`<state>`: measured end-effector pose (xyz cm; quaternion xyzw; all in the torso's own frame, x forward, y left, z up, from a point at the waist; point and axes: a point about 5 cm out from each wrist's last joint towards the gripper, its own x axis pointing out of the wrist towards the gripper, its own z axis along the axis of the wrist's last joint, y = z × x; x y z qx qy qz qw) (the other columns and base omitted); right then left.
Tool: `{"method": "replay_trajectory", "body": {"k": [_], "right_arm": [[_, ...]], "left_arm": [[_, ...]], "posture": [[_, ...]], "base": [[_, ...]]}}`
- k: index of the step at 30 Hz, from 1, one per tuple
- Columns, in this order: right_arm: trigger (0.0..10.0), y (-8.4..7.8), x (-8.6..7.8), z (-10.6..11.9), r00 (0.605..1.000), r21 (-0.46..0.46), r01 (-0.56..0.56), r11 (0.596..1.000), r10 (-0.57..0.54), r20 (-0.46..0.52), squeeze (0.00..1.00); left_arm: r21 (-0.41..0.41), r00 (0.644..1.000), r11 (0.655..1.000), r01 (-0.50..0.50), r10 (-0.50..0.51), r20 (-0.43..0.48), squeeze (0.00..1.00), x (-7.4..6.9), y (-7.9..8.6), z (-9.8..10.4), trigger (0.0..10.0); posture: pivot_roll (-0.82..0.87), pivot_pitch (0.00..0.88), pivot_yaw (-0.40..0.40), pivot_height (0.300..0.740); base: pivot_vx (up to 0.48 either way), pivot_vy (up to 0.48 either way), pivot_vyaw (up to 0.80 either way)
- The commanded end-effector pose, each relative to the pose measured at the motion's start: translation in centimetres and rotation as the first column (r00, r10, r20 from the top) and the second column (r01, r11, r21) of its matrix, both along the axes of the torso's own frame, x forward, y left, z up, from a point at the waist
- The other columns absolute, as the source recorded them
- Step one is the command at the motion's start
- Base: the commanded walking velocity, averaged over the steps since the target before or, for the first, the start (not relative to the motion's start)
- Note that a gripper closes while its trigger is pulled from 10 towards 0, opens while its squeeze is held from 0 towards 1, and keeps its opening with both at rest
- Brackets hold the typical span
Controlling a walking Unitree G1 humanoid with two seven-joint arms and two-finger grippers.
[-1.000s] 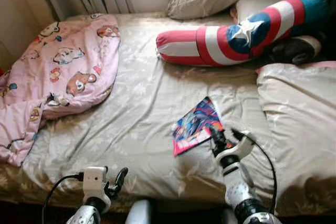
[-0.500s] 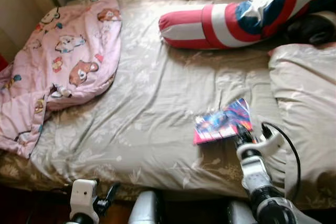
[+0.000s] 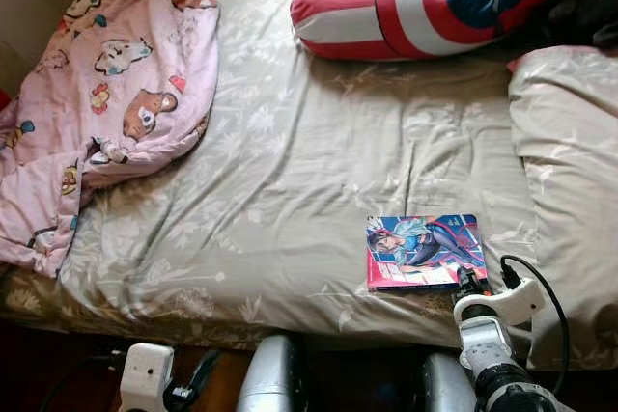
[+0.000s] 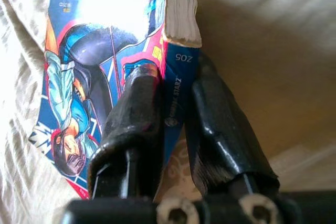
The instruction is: Clean up the room
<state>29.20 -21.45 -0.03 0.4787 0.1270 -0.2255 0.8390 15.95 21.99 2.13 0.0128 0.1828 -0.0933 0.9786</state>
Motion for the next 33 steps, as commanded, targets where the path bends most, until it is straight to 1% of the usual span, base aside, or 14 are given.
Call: {"method": "replay_trajectory", "body": {"k": [1, 7, 9, 10, 11, 12, 13, 18, 21, 22, 23, 24, 25, 33], "right_arm": [[10.0, 0.3, -2.3, -2.4, 0.991, 0.024, 0.037, 0.999, -0.033, -0.131, 0.0], [10.0, 0.4, -2.2, -2.3, 0.991, 0.028, 0.043, 0.999, -0.039, -0.128, 0.0], [10.0, 0.4, -2.2, -2.3, 0.991, 0.027, 0.042, 0.999, -0.038, -0.131, 0.12], [10.0, 0.3, -2.2, -2.3, 0.991, 0.026, 0.044, 0.999, -0.04, -0.13, 0.3], [10.0, 0.2, -2.2, -2.2, 0.99, 0.026, 0.049, 0.998, -0.046, -0.132, 0.76], [10.0, 0.1, -2.3, -2.2, 0.99, 0.025, 0.052, 0.998, -0.048, -0.134, 0.76], [10.0, 0.0, -2.3, -2.2, 0.99, 0.025, 0.055, 0.998, -0.051, -0.134, 0.92], [10.0, -0.3, -2.4, -2.2, 0.988, 0.023, 0.071, 0.997, -0.067, -0.139, 0.91], [10.0, -0.7, -2.5, -2.3, 0.985, 0.017, 0.095, 0.995, -0.092, -0.146, 0.86], [10.0, -0.8, -2.6, -2.3, 0.984, 0.015, 0.102, 0.995, -0.098, -0.149, 0.82], [10.0, -0.8, -2.6, -2.3, 0.984, 0.015, 0.102, 0.995, -0.098, -0.149, 0.82], [10.0, -0.8, -2.6, -2.3, 0.983, 0.014, 0.104, 0.995, -0.1, -0.152, 0.63], [10.0, -0.9, -2.5, -2.2, 0.983, 0.013, 0.105, 0.994, -0.101, -0.151, 0.0], [10.0, -1.3, -2.4, -2.0, 0.981, 0.007, 0.137, 0.99, -0.135, -0.14, 0.0]], "left_arm": [[0.014, 0.999, 1.0, 0.005, -0.004, -0.044, 0.0, -0.9, 0.2, -0.3, 10.0], [0.015, 0.999, 1.0, 0.015, -0.014, -0.048, 0.0, -0.8, -0.1, -0.2, 10.0], [0.014, 0.999, 1.0, 0.014, -0.013, -0.051, 0.0, -0.8, -0.1, -0.2, 10.0], [0.014, 0.999, 1.0, 0.014, -0.013, -0.051, 0.0, -0.7, -0.2, -0.2, 10.0], [0.013, 0.999, 1.0, 0.015, -0.014, -0.05, 0.0, -0.6, -0.3, -0.2, 10.0], [0.012, 0.999, 1.0, 0.015, -0.015, -0.05, 0.0, -0.5, -0.3, -0.2, 10.0], [0.011, 0.999, 1.0, 0.016, -0.015, -0.049, 0.0, -0.5, -0.4, -0.2, 10.0], [0.009, 0.999, 1.0, 0.018, -0.018, -0.049, 0.0, -0.3, -0.6, 0.0, 10.0], [0.006, 0.999, 1.0, 0.018, -0.018, -0.05, 0.0, 0.0, -0.7, -0.3, 10.0], [0.005, 0.999, 1.0, 0.018, -0.017, -0.048, 0.0, 0.1, -0.8, -0.3, 10.0], [0.005, 0.999, 1.0, 0.018, -0.017, -0.048, 0.0, 0.1, -0.8, -0.3, 10.0], [0.004, 0.999, 1.0, 0.018, -0.018, -0.048, 0.0, 0.2, -0.8, -0.3, 10.0], [0.002, 0.999, 1.0, 0.019, -0.019, -0.046, 0.0, 0.3, -0.9, -0.3, 10.0], [-0.013, 0.999, 1.0, 0.02, -0.02, -0.035, 0.0, 1.4, -1.5, -0.4, 10.0]], "posture": [[0.27, 0.334, 0.176, 0.637], [0.27, 0.338, 0.176, 0.637], [0.27, 0.336, 0.173, 0.637], [0.27, 0.334, 0.171, 0.637], [0.26, 0.334, 0.171, 0.637], [0.26, 0.334, 0.17, 0.637], [0.26, 0.333, 0.17, 0.637], [0.26, 0.333, 0.168, 0.637], [0.25, 0.332, 0.164, 0.637], [0.25, 0.33, 0.163, 0.637], [0.25, 0.33, 0.163, 0.637], [0.25, 0.33, 0.162, 0.637], [0.24, 0.33, 0.16, 0.637], [0.21, 0.309, 0.147, 0.637]], "base": [[0.0, 0.0, 0.0], [0.0, 0.0, 0.0], [0.0, 0.0, 0.0], [0.0, 0.0, 0.0], [0.0, 0.0, 0.0], [0.0, 0.0, 0.0], [0.0, 0.0, 0.0], [0.0, 0.0, 0.0], [0.0, 0.0, 0.0], [0.0, 0.0, 0.0], [0.0, 0.0, 0.0], [0.0, 0.0, 0.0], [0.0, 0.0, 0.0], [0.0, 0.0, 0.0]]}}
